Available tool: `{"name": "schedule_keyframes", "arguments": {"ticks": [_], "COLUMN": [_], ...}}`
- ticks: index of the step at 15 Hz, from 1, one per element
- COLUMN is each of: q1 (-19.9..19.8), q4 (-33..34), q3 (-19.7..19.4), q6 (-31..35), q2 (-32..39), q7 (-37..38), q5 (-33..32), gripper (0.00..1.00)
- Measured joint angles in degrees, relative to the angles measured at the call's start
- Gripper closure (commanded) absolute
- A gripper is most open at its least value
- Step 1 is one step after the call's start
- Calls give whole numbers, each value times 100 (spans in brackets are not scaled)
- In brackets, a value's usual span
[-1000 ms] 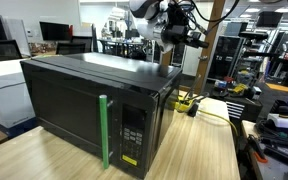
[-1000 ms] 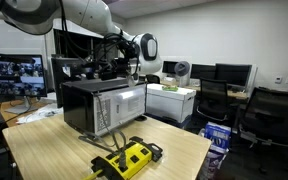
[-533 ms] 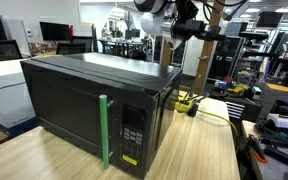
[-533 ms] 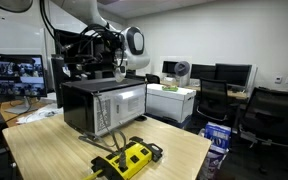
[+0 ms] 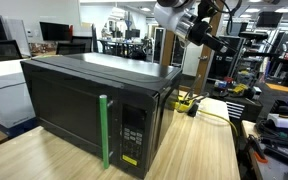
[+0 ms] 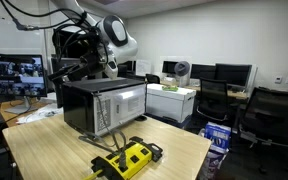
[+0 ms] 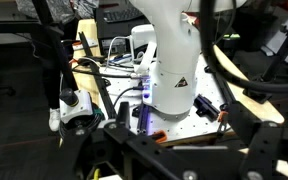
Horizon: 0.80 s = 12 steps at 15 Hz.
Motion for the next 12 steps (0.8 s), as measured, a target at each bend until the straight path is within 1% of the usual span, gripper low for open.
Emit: {"name": "schedule_keyframes", "arguments": {"ticks": [5, 8, 10, 12], "q1": [2, -3, -6, -7], "q4": [-1657, -2614, -2941, -3083], "q3": [-130, -328, -442, -517], "q6": [1656, 2745, 3340, 3996], "q2": [-1273, -2068, -2430, -2645], "q7": [261, 368, 371, 371], "q5": [-537, -858, -997, -1009], "gripper": [0, 0, 0, 0]}}
